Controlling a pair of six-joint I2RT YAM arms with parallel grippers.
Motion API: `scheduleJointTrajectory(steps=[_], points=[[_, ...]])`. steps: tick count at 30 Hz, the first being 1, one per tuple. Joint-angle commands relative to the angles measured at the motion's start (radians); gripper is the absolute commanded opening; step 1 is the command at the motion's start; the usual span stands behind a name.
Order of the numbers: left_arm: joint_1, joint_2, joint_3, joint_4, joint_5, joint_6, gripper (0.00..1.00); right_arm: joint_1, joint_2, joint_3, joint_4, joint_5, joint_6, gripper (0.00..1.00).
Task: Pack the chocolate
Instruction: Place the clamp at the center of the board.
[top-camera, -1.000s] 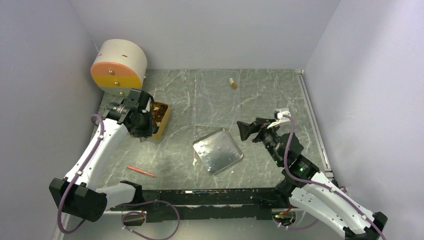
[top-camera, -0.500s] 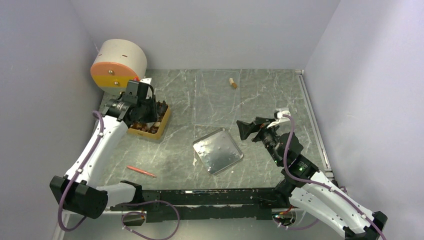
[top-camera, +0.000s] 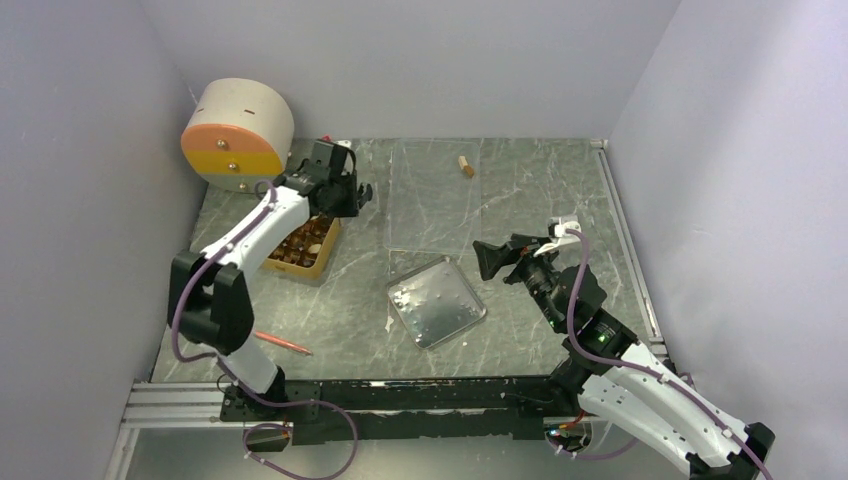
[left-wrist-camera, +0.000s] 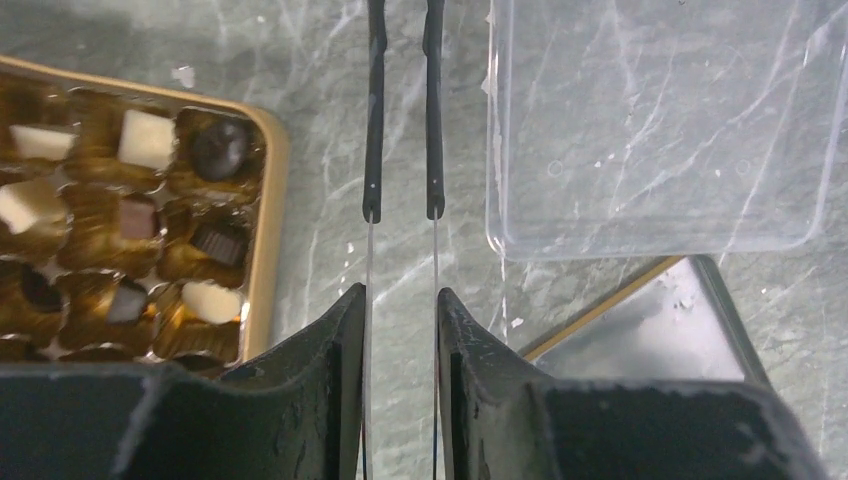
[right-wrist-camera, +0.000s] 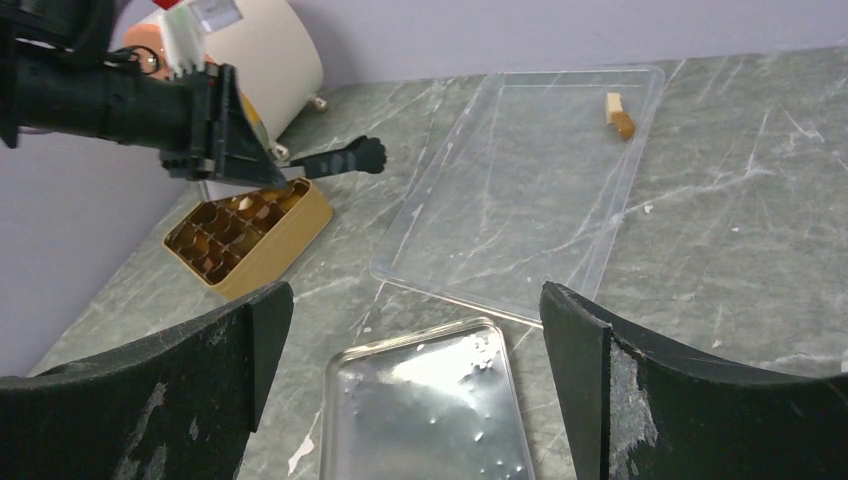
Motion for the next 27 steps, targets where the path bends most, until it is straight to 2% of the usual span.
scheduleJointTrajectory(steps=[1, 6, 21, 27], points=[[-0.033, 0.05, 0.07, 0.096, -0.039, -0.033, 0.32, 0.0, 0.002, 0.043, 0.019, -0.004, -0.004, 1.0], [-0.039, 0.111, 0.058, 0.145, -0.064, -0.044, 0.33, -0.001, -0.01, 0.045, 0.013, 0.001, -0.002, 1.0], [-0.065, 0.23, -0.043, 0.129, -0.089, -0.097, 0.4, -0.001, -0.006, 0.047, -0.022, 0.013, 0.032, 1.0], [-0.076, 0.223, -0.101, 0.141, -0.08, -0.105, 0.44, -0.001, 0.025, 0.072, -0.106, 0.083, 0.126, 1.0]])
